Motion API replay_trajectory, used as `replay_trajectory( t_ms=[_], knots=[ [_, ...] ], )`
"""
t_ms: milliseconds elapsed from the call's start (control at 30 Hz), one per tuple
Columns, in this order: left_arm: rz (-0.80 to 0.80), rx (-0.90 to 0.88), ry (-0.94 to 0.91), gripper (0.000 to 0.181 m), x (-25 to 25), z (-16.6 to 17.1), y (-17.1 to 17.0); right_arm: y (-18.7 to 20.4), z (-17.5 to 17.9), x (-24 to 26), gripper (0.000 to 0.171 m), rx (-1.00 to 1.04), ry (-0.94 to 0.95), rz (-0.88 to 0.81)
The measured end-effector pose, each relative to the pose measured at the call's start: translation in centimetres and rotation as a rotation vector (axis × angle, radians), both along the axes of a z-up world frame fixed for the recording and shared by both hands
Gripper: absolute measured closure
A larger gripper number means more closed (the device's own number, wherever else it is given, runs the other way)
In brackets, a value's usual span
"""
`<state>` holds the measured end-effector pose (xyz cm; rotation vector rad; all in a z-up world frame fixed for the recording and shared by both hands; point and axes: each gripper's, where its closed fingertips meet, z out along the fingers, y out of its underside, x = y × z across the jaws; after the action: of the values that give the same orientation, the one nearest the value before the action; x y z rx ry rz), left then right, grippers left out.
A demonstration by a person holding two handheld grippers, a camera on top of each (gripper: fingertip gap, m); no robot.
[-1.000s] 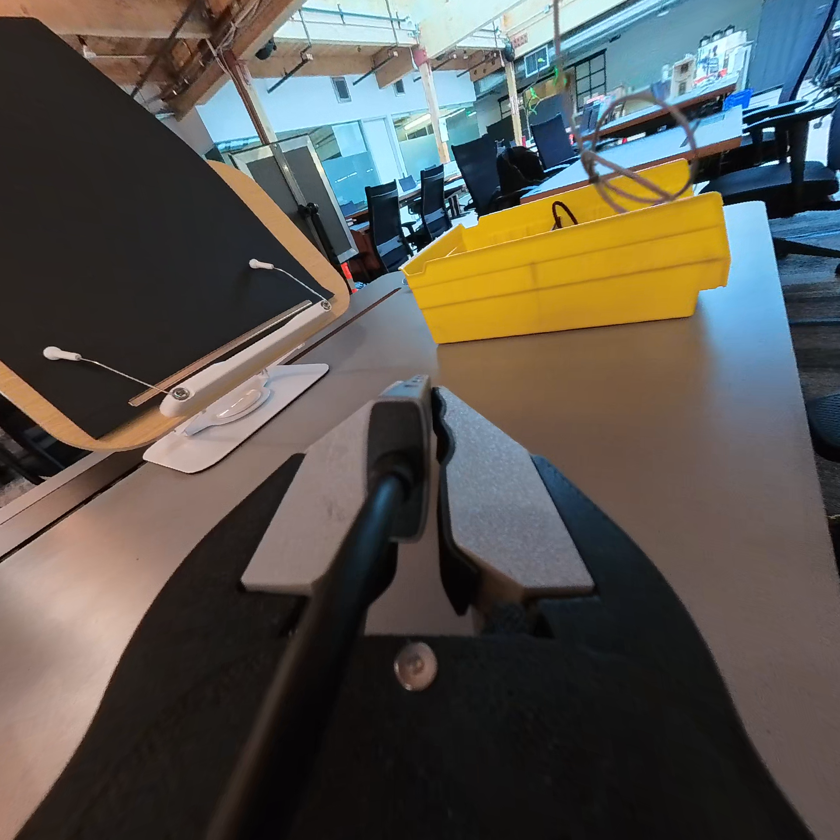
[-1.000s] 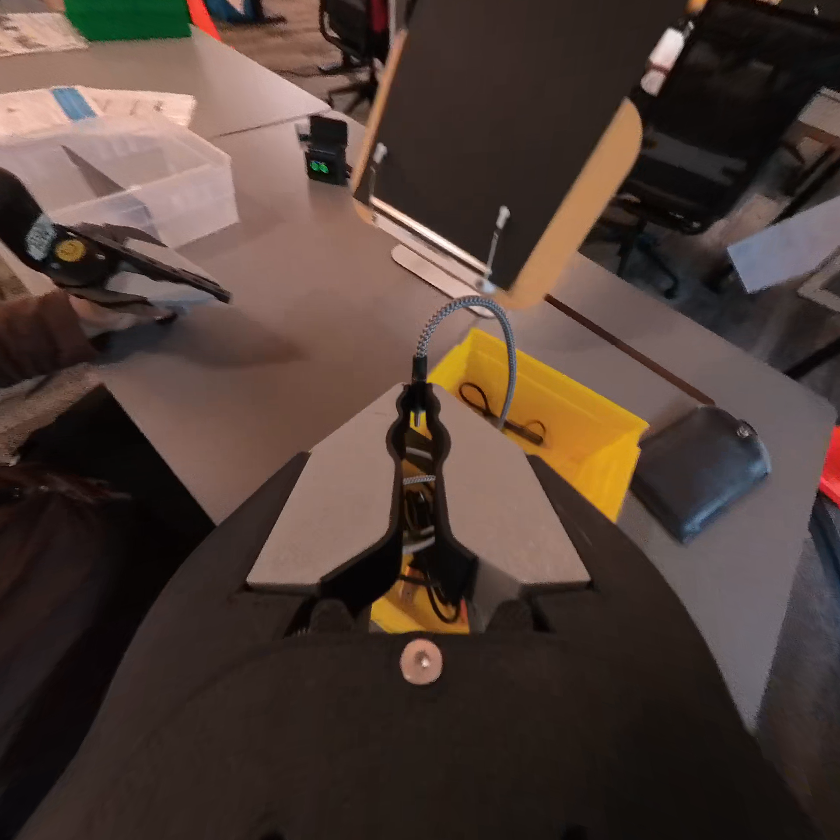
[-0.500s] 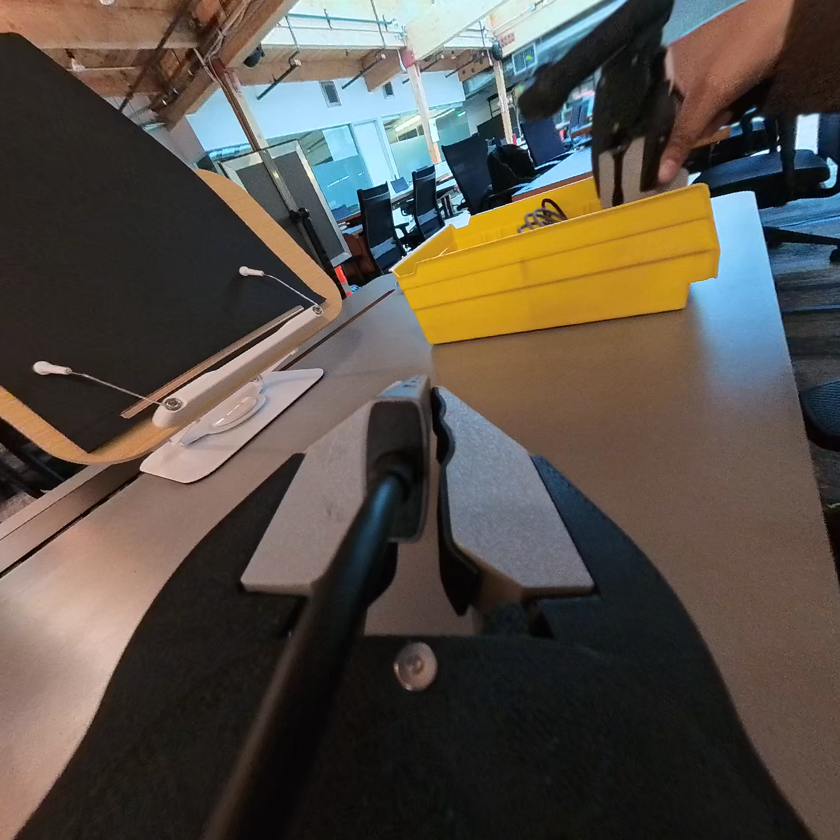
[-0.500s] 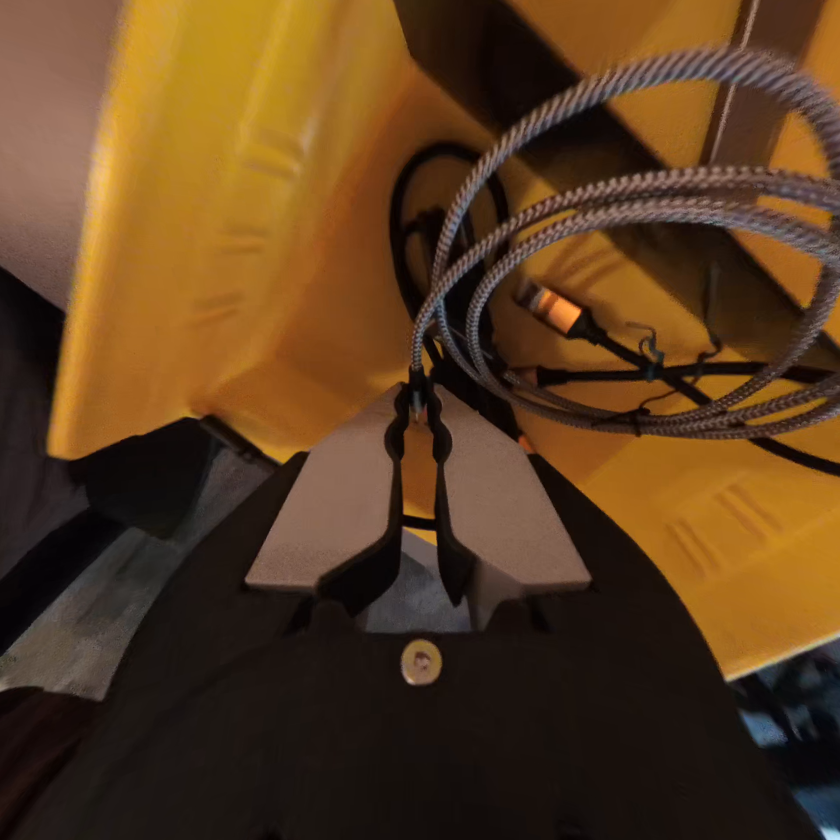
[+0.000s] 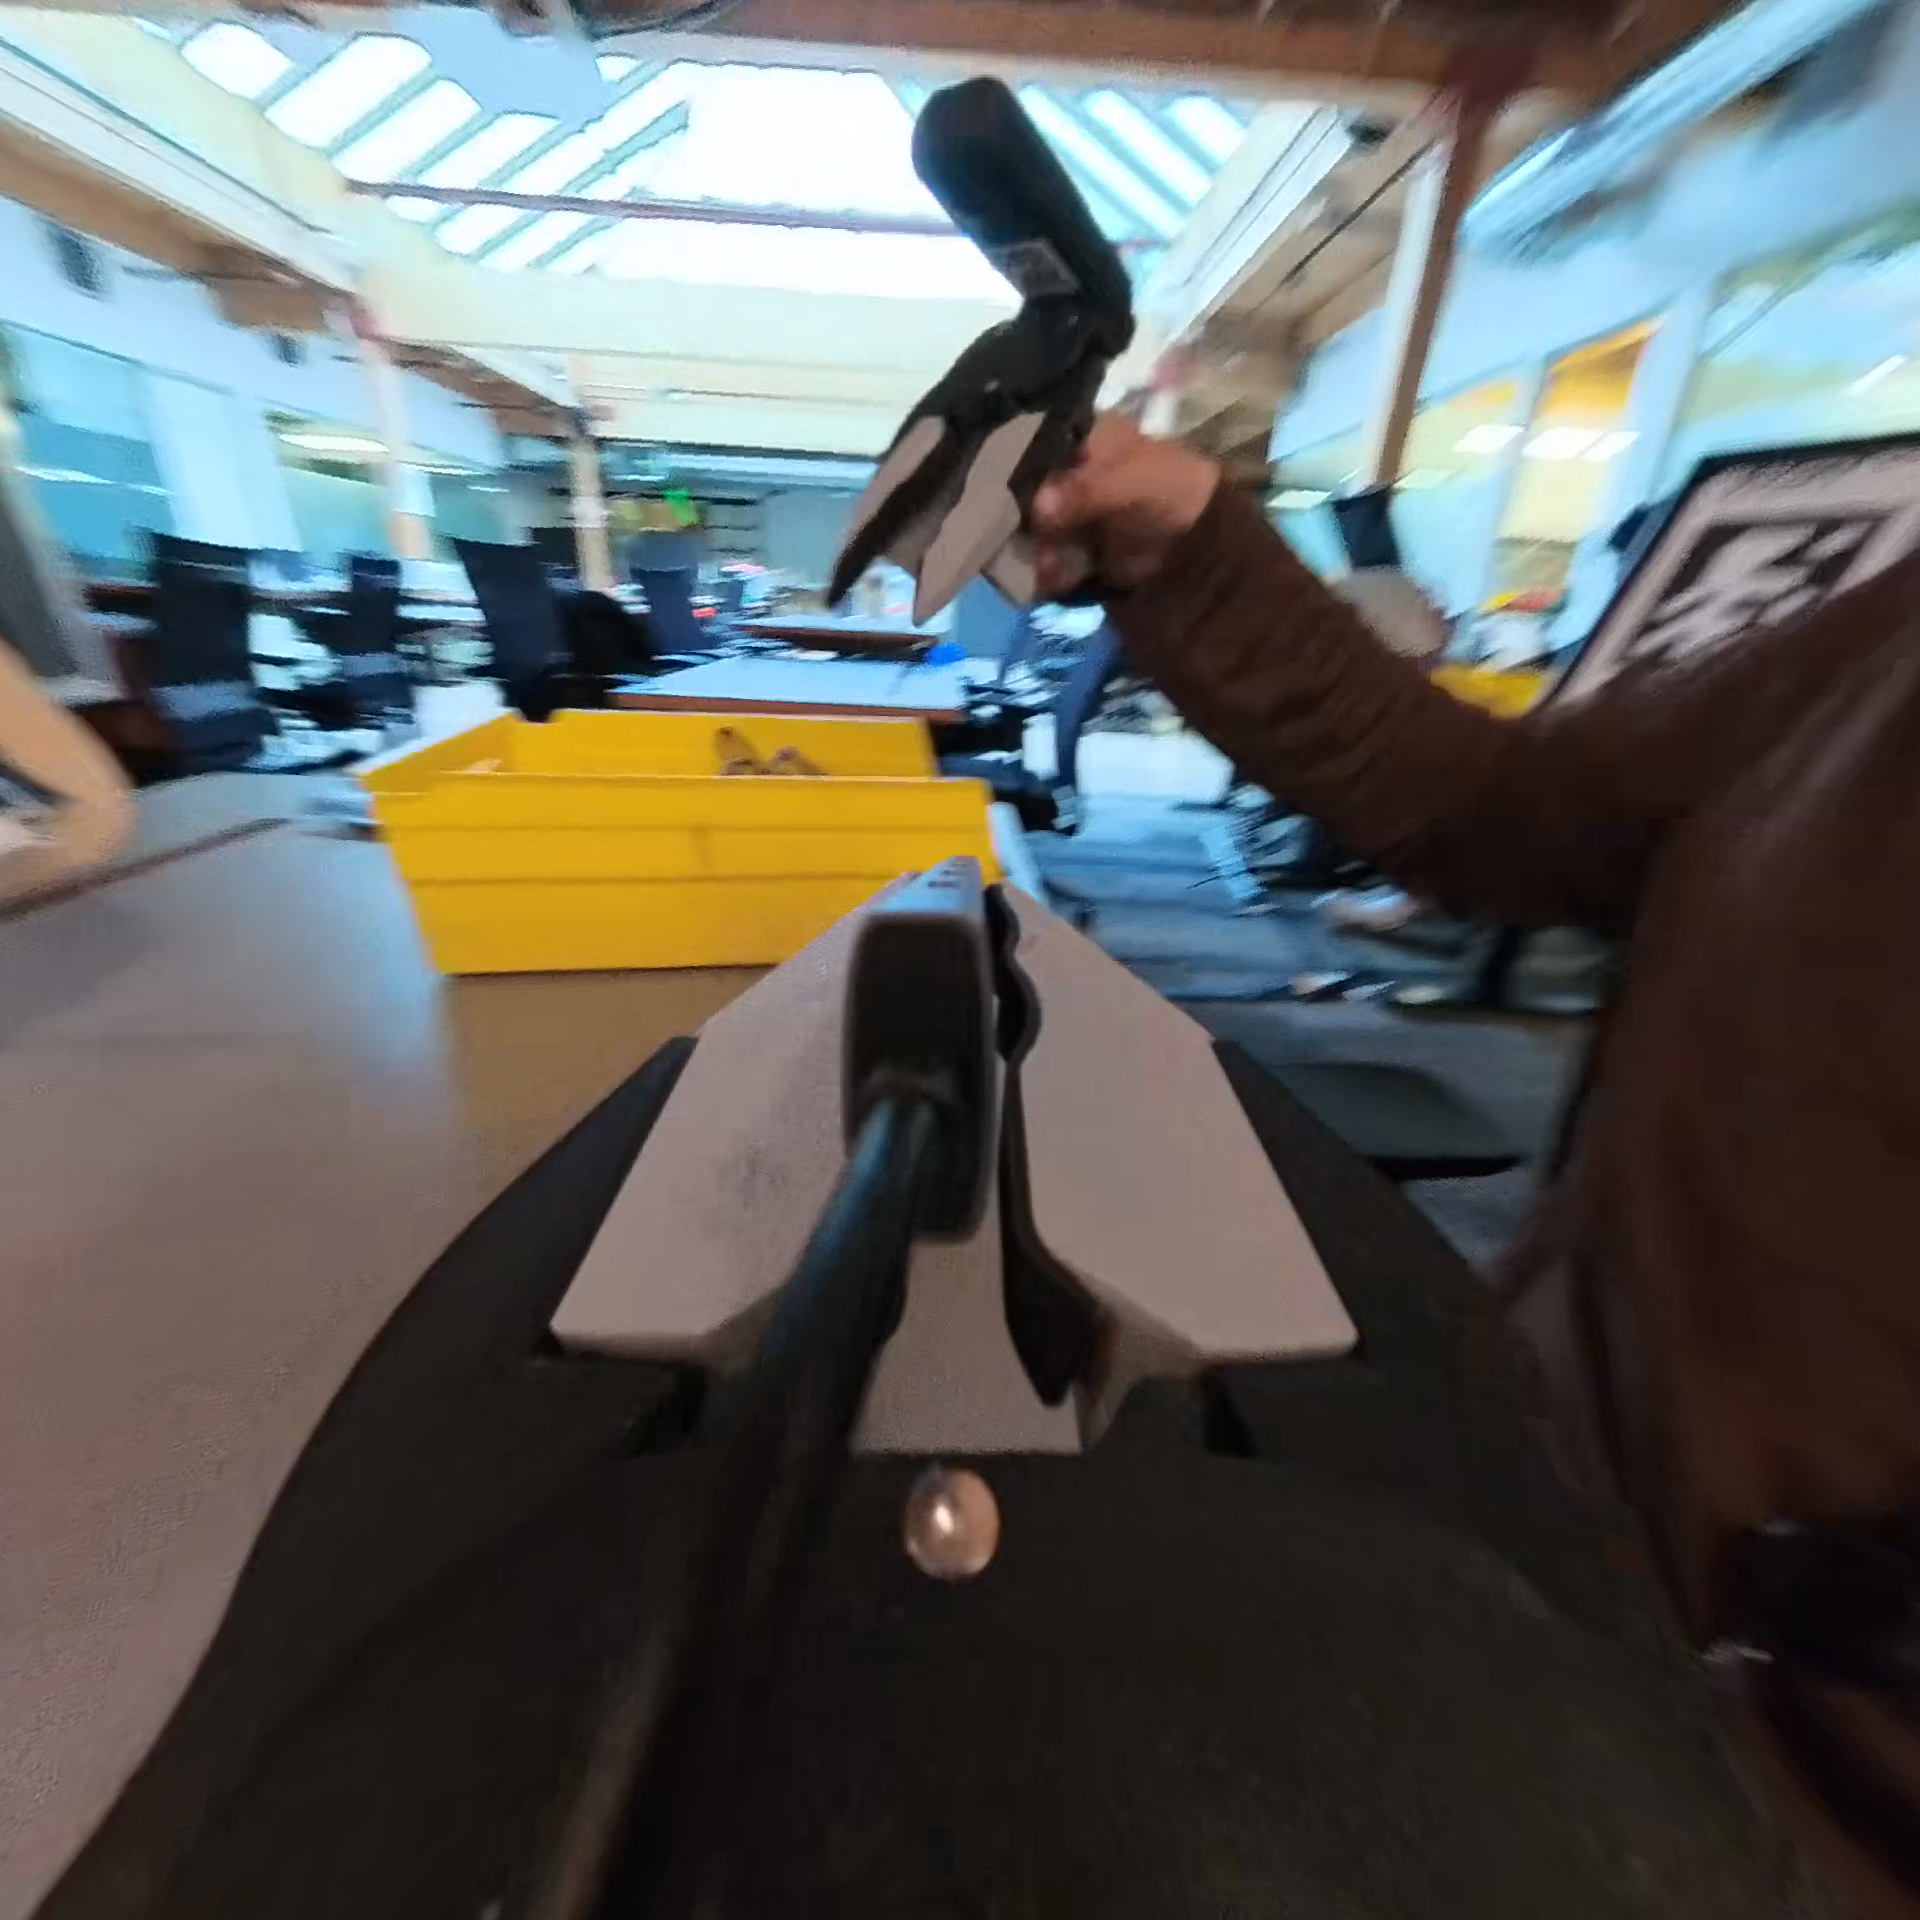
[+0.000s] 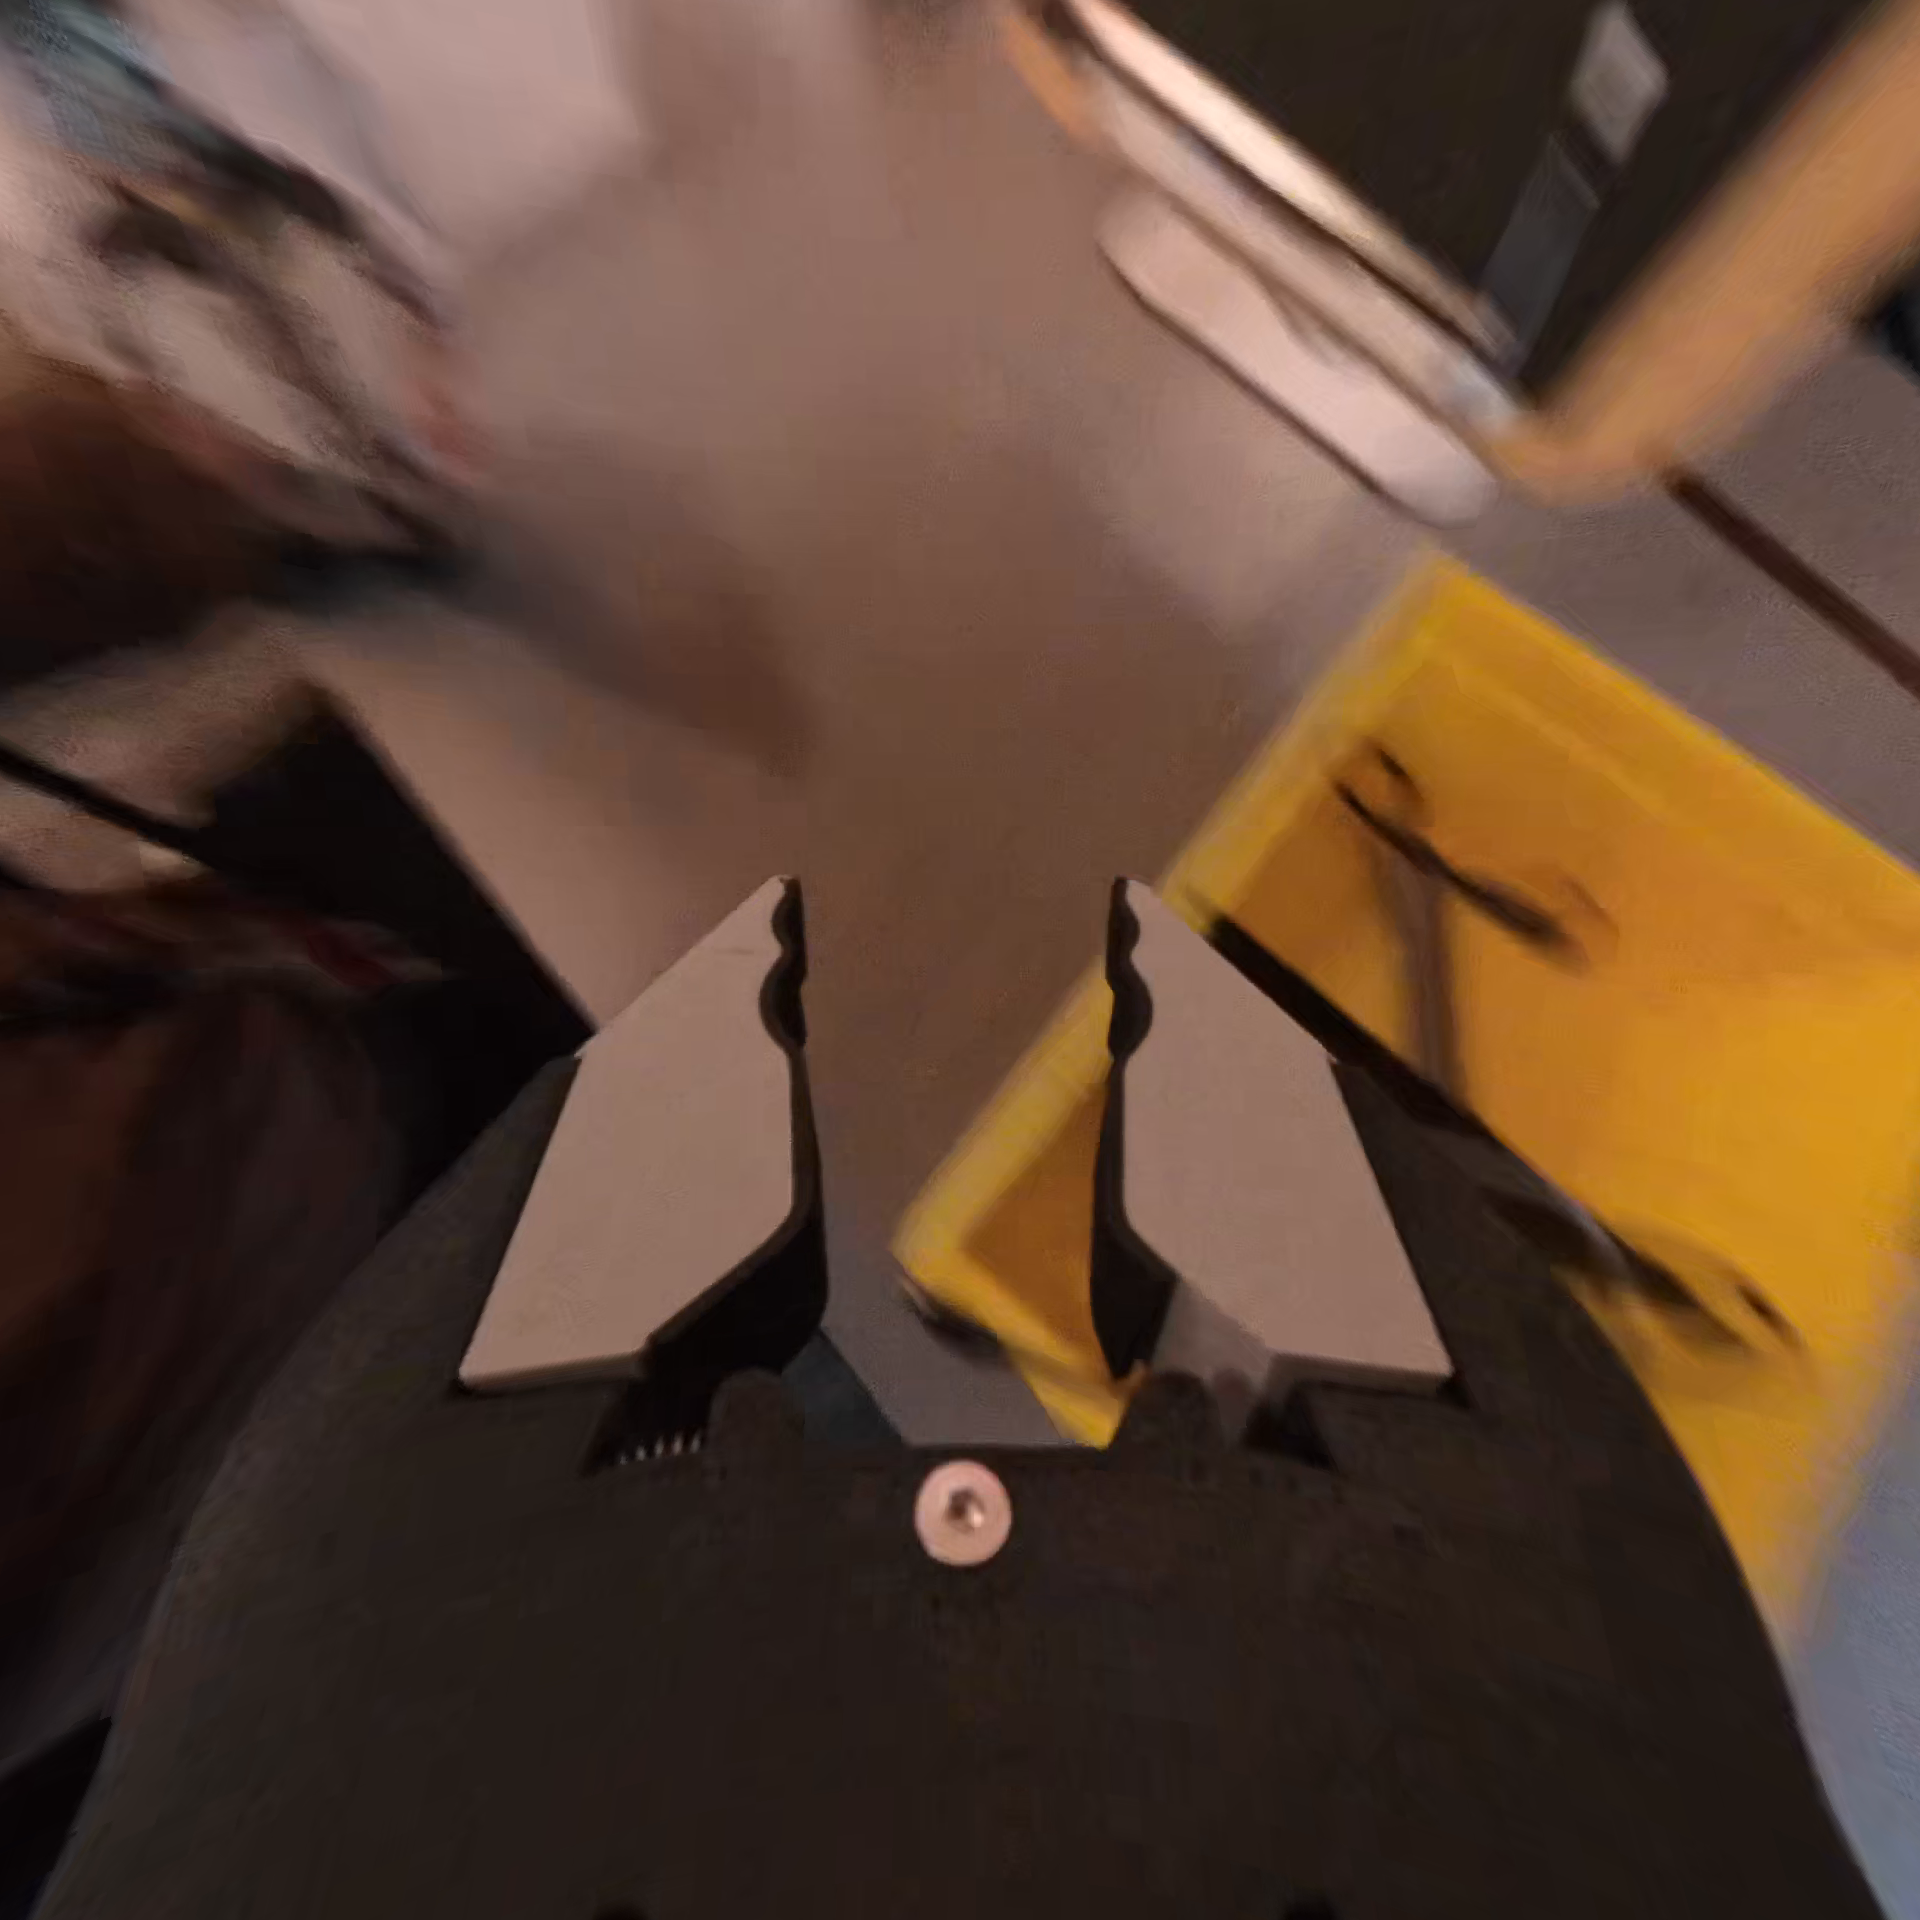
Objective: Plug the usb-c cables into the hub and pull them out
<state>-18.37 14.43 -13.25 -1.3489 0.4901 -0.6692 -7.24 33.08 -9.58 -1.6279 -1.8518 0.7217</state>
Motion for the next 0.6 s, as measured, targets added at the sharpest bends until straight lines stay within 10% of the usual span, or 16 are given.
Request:
replay_trajectory(
  t_ms=[200,367,600],
  knots=[
    [-0.037,-0.025,0.008,0.173,0.6,-0.6,-0.1,-16.8,-2.7,-8.3,0.121,-0.214,0.235,0.427],
    [-0.034,-0.039,0.017,0.175,0.8,-1.0,0.1,-19.0,-6.5,-11.6,0.16,-0.174,0.241,0.467],
    [-0.04,-0.051,-0.032,0.165,0.7,-0.7,0.4,-18.1,-5.9,-11.3,0.164,-0.097,0.299,0.487]
  ],
)
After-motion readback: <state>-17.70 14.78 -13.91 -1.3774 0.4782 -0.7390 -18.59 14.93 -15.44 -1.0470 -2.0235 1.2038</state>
